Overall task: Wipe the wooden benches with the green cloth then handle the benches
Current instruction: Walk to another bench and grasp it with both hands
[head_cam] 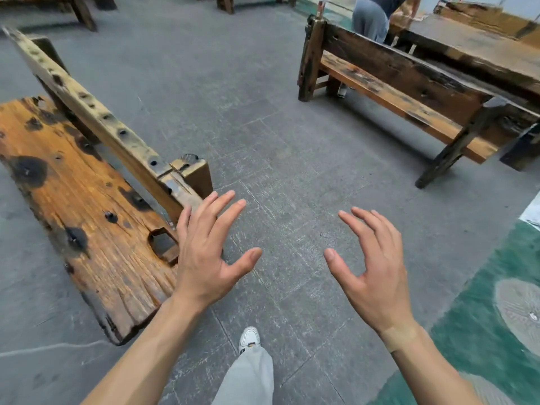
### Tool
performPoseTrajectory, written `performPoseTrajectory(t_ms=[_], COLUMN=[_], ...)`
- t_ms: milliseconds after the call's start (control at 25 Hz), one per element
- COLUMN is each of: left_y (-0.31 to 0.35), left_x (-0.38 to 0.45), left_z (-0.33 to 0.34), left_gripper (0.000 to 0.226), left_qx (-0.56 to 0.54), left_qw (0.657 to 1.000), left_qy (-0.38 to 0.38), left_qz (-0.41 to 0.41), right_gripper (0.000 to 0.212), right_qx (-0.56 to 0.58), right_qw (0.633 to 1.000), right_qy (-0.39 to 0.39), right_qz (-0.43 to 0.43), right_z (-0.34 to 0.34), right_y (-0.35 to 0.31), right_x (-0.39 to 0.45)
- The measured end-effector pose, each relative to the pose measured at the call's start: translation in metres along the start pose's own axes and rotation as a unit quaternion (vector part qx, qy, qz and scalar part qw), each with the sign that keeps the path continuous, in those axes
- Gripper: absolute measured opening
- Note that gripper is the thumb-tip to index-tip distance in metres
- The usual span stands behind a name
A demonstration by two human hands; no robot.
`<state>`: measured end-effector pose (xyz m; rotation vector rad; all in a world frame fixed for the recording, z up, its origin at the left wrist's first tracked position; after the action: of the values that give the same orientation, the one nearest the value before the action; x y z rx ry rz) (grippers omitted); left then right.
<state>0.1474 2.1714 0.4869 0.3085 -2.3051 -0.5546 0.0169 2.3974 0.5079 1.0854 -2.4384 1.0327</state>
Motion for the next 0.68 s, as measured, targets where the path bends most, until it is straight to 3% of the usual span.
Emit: performPoseTrajectory(t_ms=[680], left_y=[-0.178], left_x=[0.275], left_z=[0.164], left_gripper=[0.069], left_qx=[0.027], left_qw=[0.999], left_qy=[0.004], left_qz=[-0.033], right_gripper=[0.054], right_qx=[0.019], right_qw=[0.999], right_qy=[-0.019], right_qz=[-0.045], right_z=[0.161], right_y=[0.134], right_x=[0.338])
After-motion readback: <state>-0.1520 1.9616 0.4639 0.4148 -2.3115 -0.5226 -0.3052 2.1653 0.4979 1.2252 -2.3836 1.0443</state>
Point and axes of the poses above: each hand's wrist, its own x-axis towards the middle knuckle, its own z-axis out of the palm, y = z × x, the point moved 9 cm from there along x, towards the middle knuckle, and after that the axes turned 1 degree about -z, right-handed, at the moved point
